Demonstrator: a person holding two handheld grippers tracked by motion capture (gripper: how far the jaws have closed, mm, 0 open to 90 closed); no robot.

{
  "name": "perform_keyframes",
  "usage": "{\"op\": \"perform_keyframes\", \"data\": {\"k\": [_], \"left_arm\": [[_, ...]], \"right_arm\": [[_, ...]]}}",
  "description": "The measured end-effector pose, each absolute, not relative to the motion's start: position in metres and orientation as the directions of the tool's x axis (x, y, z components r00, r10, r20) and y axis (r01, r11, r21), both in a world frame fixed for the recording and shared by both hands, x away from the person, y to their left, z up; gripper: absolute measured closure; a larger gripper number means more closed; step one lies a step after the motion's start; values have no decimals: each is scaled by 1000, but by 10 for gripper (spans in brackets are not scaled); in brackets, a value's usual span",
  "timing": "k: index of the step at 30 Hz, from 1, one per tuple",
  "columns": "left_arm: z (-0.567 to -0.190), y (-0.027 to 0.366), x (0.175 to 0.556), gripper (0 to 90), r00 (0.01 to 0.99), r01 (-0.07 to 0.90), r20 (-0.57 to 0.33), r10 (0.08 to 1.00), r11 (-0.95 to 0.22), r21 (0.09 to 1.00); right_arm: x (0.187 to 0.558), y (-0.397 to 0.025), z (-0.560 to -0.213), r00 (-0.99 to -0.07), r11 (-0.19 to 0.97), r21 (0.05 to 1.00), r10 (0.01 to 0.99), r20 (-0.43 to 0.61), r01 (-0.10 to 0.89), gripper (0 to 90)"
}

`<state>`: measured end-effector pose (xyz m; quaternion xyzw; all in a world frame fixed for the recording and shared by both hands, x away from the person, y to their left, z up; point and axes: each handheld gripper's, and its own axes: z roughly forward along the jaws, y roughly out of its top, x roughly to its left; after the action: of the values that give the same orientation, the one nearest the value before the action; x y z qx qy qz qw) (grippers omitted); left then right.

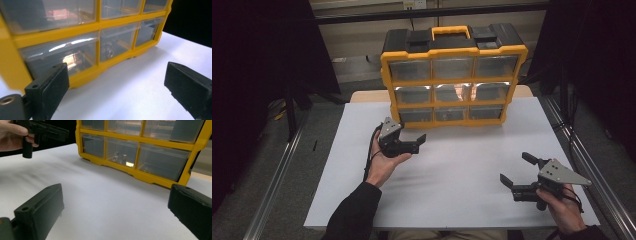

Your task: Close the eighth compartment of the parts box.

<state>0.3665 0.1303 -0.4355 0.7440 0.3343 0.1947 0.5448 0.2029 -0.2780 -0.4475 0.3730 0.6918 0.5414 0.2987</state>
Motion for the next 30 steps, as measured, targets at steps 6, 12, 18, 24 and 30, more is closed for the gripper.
{"op": "perform_keyframes", "data": {"k": [6,12,18,24,30], "left_arm": [[-437,147,354,29,701,273,-87,708,-154,950],[-436,163,332,23,715,233,-53,697,-165,958],[-434,179,309,20,721,233,-62,691,-157,960],[-436,201,295,22,696,260,-91,712,-132,957],[-439,217,279,32,694,260,-105,712,-113,959]], "right_arm": [[203,-278,-448,-542,139,972,840,-13,192,0],[203,-278,-448,-540,141,972,841,-16,190,0],[203,-277,-447,-542,140,972,840,-17,187,0],[203,-278,-447,-539,140,972,842,-16,190,0],[203,-278,-447,-521,126,972,853,-6,196,0]]}}
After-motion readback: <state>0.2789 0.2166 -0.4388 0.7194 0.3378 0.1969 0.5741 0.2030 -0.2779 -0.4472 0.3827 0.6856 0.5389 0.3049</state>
